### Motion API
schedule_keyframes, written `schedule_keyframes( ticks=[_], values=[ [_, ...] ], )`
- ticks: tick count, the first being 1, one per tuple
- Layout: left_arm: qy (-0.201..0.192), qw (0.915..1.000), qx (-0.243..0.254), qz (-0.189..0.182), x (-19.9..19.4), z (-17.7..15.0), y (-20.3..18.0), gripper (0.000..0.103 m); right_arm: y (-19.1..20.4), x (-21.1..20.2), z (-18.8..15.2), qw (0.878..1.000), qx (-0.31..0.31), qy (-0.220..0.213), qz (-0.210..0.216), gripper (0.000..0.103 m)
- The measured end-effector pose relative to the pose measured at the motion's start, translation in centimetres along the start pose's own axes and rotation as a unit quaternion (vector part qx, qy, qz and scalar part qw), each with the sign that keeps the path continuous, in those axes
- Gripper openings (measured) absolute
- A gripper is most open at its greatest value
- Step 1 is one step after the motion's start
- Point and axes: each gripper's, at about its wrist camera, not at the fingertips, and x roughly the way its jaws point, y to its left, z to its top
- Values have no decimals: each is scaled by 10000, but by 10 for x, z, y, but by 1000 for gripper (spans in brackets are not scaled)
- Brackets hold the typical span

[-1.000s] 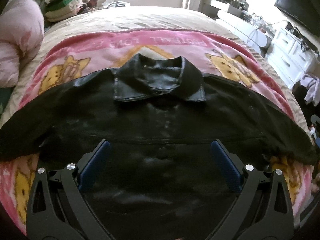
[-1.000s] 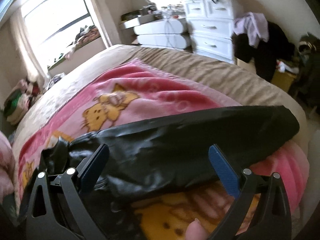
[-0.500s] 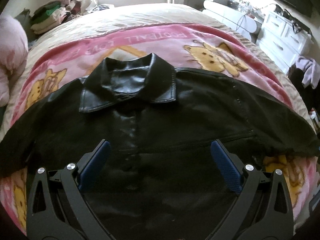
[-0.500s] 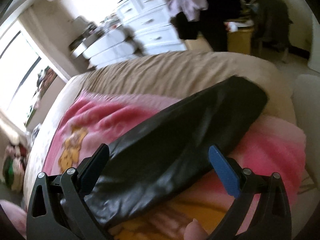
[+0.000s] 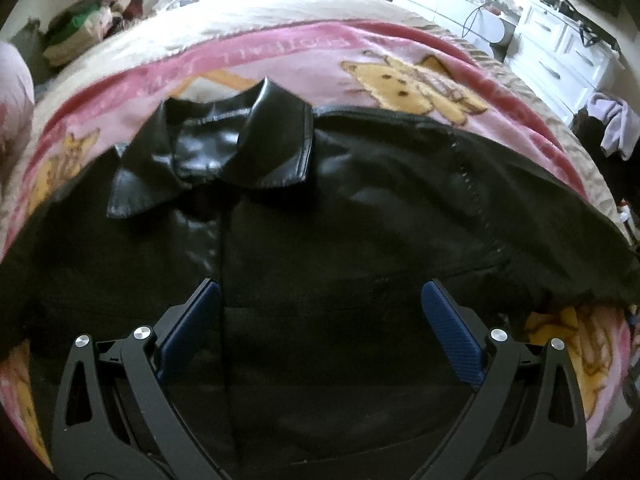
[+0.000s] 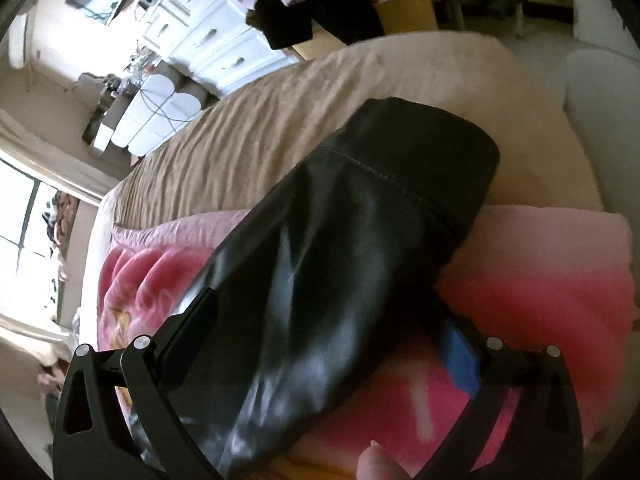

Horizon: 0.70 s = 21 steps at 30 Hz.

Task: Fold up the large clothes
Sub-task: 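Lift the sleeve with the right gripper and fold it across the jacket back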

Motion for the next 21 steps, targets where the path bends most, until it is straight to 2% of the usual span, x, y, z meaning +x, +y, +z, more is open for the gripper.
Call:
schedule_keyframes(
  ticks=[3, 4, 5, 6, 8, 10, 13, 15, 21],
  values=[
    [65, 9999, -132, -60, 3, -1, 11, 94, -1, 3, 7, 9996, 81, -61, 282, 98],
    [70, 9999, -139, -46, 3, -1, 14, 94, 0, 2, 7, 9994, 71, -78, 337, 93],
    [68, 9999, -141, -30, 2, -1, 16, 94, 0, 2, 7, 9991, 70, -95, 395, 78],
    [60, 9999, -143, 4, 0, -1, 20, 94, -1, 1, 6, 9989, 98, -108, 452, 68],
    [50, 9998, -168, 9, -3, -1, 25, 94, -1, 1, 7, 9980, 150, -121, 600, 30],
    [17, 9998, -215, 4, -9, 1, 32, 94, 0, -1, 7, 9959, 200, -121, 878, 17],
    [-49, 9996, -263, 30, -17, 3, 41, 94, 12, -13, 3, 9920, 15, -238, 1238, 9],
    [-92, 9995, -304, 21, -24, 5, 47, 94, 22, -24, -1, 9885, -176, -325, 1466, 9],
    [-268, 9985, -463, -74, -47, 13, 62, 94, 63, -64, -16, 9630, -954, -519, 2465, 9]
  ],
)
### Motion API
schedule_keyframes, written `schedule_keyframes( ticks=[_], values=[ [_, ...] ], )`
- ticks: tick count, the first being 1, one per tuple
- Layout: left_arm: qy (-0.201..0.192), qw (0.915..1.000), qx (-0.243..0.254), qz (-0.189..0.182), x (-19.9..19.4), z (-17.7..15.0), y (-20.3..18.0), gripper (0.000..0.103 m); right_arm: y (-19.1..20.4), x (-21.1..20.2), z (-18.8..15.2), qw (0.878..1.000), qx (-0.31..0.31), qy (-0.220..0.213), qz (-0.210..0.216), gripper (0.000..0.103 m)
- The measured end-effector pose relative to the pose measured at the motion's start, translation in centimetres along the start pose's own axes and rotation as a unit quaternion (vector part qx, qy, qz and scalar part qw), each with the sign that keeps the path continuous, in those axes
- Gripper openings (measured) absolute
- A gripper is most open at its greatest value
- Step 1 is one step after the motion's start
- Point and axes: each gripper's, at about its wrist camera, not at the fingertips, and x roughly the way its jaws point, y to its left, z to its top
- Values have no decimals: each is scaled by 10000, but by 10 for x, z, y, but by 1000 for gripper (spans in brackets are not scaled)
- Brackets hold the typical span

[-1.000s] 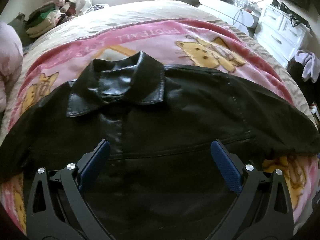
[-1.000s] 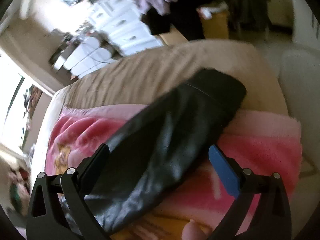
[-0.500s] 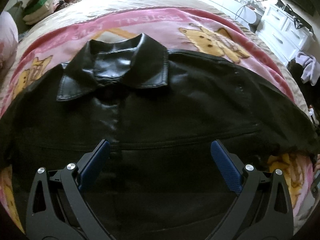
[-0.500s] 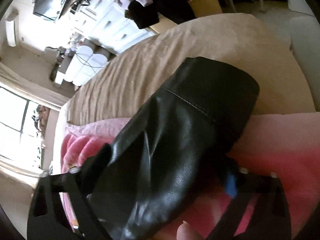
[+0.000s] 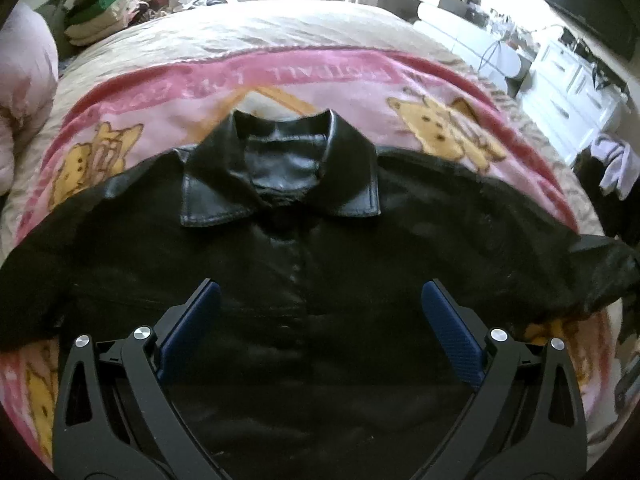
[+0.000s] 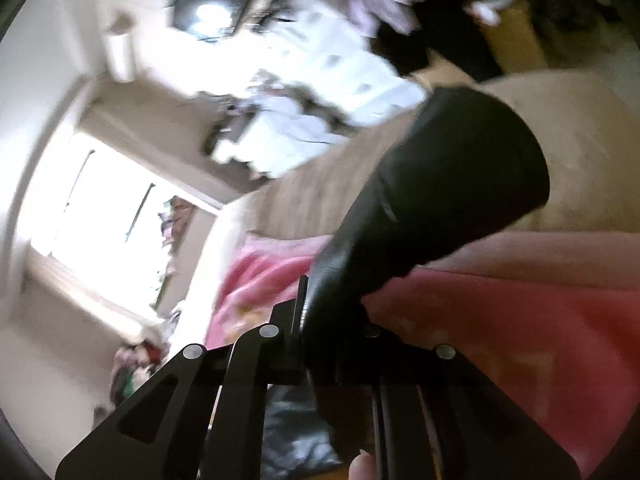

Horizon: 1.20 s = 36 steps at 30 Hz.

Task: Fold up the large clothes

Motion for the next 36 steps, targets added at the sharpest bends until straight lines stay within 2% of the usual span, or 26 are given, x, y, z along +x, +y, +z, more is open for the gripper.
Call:
schedule_keyframes(
  ticks=[3, 7, 11, 19, 24, 29, 36],
  values=[
    [-83, 9998, -131, -148, -12, 5, 6, 94, 28, -2, -6, 9983, -472, -20, 332, 9],
    [-195, 9986, -301, -385, -27, 10, 15, 94, 74, -1, -34, 9891, -1216, 177, 814, 9],
    [-285, 9951, -525, -792, -43, 15, 29, 94, 115, -1, -65, 9744, -1832, 433, 1229, 8],
    [-480, 9911, -800, -949, -67, 21, 63, 94, 181, -12, -137, 9379, -2743, 931, 1911, 8],
    [-556, 9815, -1071, -1485, -82, 17, 90, 94, 203, -20, -187, 9167, -3216, 1213, 2039, 8],
    [-718, 9736, -1282, -1746, -96, 13, 113, 94, 215, -17, -222, 8950, -3627, 1435, 2164, 8],
    [-833, 9536, -1650, -2375, -105, 8, 139, 94, 222, -16, -261, 8689, -4102, 1661, 2219, 8]
  ],
)
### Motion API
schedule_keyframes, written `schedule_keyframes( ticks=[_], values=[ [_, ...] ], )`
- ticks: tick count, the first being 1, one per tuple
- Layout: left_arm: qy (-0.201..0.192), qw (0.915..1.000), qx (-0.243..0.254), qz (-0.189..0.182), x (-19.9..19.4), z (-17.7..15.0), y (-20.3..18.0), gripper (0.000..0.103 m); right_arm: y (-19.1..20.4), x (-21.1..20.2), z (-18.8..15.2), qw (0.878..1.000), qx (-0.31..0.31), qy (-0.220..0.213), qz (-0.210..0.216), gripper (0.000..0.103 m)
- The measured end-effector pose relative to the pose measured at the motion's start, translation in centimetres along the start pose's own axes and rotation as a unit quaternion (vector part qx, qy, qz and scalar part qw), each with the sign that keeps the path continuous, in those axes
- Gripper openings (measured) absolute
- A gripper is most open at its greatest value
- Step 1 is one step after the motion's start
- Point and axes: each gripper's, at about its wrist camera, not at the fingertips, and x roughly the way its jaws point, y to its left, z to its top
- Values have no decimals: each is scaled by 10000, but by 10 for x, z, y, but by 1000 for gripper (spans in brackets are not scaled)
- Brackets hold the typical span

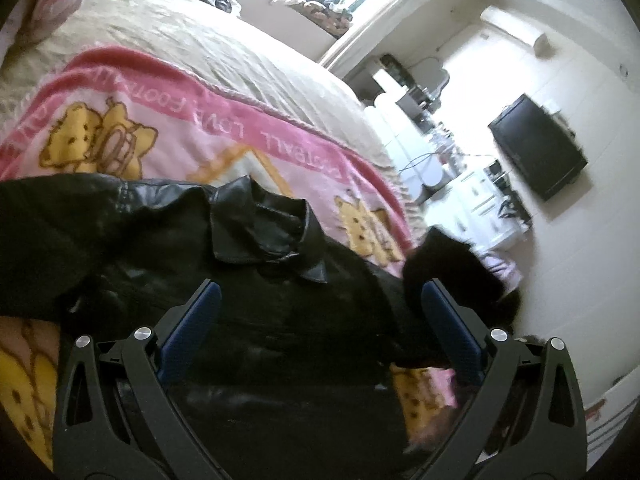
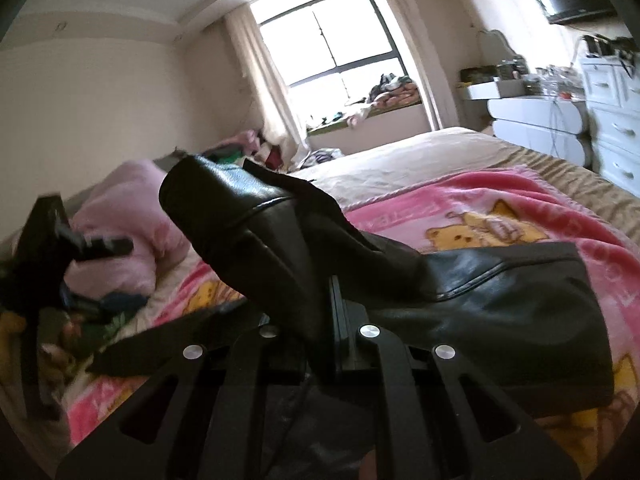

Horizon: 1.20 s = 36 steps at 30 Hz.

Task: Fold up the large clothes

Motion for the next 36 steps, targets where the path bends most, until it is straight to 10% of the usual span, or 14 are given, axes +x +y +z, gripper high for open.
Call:
schedule_keyframes(
  ticks=[13, 24, 28, 32, 36],
  values=[
    [289, 9948, -629, -754, 7, -14, 45, 94, 55, 50, -49, 9933, -817, 770, 283, 9],
    [549, 9934, -994, -139, 12, -38, 96, 94, 93, 78, -98, 9778, -1236, 1642, 417, 14],
    [667, 9921, -1065, 57, 13, -48, 111, 94, 106, 81, -112, 9712, -1373, 1871, 535, 34],
    [900, 9894, -1135, 136, 20, -62, 123, 94, 115, 71, -118, 9621, -1446, 2199, 718, 89],
    [1076, 9873, -1114, 356, 26, -75, 131, 94, 107, 47, -112, 9615, -1351, 2254, 804, 98]
  ],
)
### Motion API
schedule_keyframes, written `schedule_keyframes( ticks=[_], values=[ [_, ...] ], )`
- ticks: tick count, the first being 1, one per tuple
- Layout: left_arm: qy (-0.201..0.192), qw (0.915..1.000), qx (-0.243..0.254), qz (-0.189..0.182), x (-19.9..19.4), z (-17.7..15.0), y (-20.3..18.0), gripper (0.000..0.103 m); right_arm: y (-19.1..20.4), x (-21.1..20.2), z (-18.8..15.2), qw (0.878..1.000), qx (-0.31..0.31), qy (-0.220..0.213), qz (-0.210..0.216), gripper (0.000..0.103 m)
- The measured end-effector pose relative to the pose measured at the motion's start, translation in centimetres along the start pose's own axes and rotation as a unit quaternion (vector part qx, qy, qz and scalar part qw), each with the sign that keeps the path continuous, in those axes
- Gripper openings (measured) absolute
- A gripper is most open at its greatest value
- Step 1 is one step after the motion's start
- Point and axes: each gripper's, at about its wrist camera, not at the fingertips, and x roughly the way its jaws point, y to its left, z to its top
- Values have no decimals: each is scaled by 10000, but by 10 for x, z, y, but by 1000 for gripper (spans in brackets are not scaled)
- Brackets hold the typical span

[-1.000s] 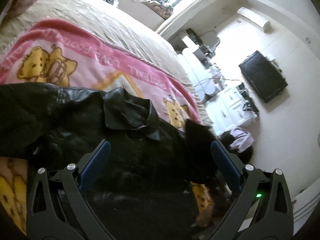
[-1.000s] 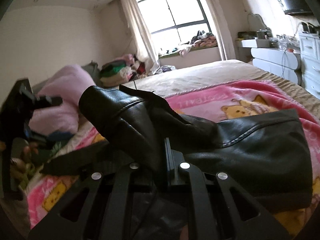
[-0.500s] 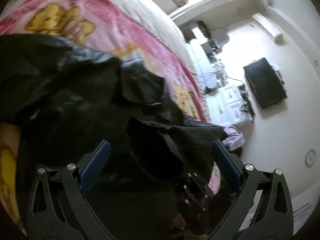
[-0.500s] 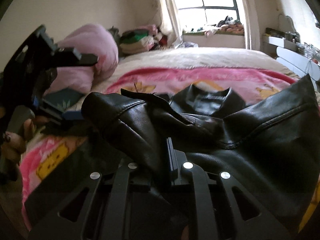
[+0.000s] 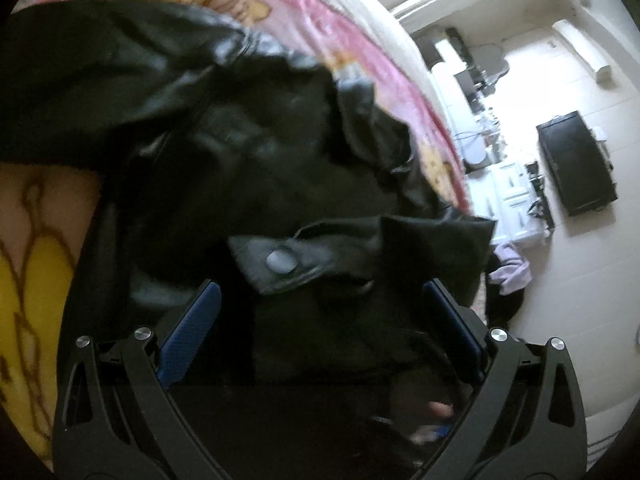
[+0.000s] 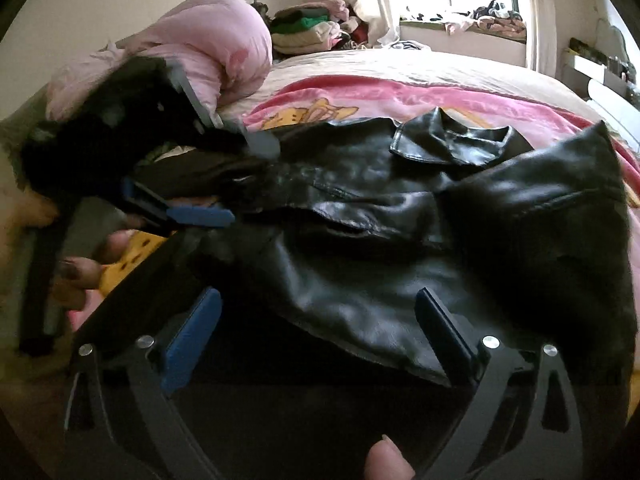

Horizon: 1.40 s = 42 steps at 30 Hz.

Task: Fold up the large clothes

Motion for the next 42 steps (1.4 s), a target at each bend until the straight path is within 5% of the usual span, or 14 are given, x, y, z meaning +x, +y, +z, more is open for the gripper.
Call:
schedule_keyframes(
  ticks=[6, 10, 12, 13, 14, 19, 21, 24, 27, 31, 33, 35, 42],
  values=[
    [16, 9990, 105, 430, 12, -11, 3, 94, -52, -47, -4, 9967, 596, -385, -399, 98],
    [-173, 9974, 227, 667, 19, -11, -7, 92, -110, -79, 2, 9823, 1521, -895, -622, 98],
    [-269, 9932, 483, 1023, 22, -10, -17, 70, -141, -95, 0, 9702, 2015, -1165, -670, 98],
    [-324, 9907, 627, 1165, 23, -10, -22, 48, -154, -102, -2, 9641, 2210, -1261, -754, 96],
    [-366, 9898, 680, 1196, 22, -10, -24, 37, -163, -108, -4, 9596, 2341, -1320, -838, 89],
    [-740, 9867, 1074, 965, 1, -13, -42, 22, -220, -124, -21, 9303, 3136, -1403, -1283, 63],
    [-1120, 9815, 1259, 914, -24, -20, -49, 19, -236, -125, -26, 9209, 3402, -1399, -1287, 63],
    [-1647, 9759, 1268, 662, -64, -28, -49, 0, -253, -115, -19, 9181, 3494, -1264, -1378, 63],
    [-1830, 9731, 1223, 681, -82, -37, -39, 0, -255, -86, -3, 9263, 3326, -979, -1474, 64],
    [-1268, 9819, 1222, 698, -59, -46, -21, 0, -260, -51, 14, 9312, 3279, -660, -1450, 64],
    [-1247, 9836, 1087, 719, -57, -47, -12, 19, -263, -45, 22, 9290, 3325, -656, -1485, 64],
    [-1173, 9864, 936, 669, -55, -43, -3, 81, -269, -39, 32, 9283, 3333, -696, -1493, 65],
    [-666, 9972, 208, 264, -16, -15, 17, 92, -300, -18, 41, 9162, 3729, -473, -1393, 67]
  ],
)
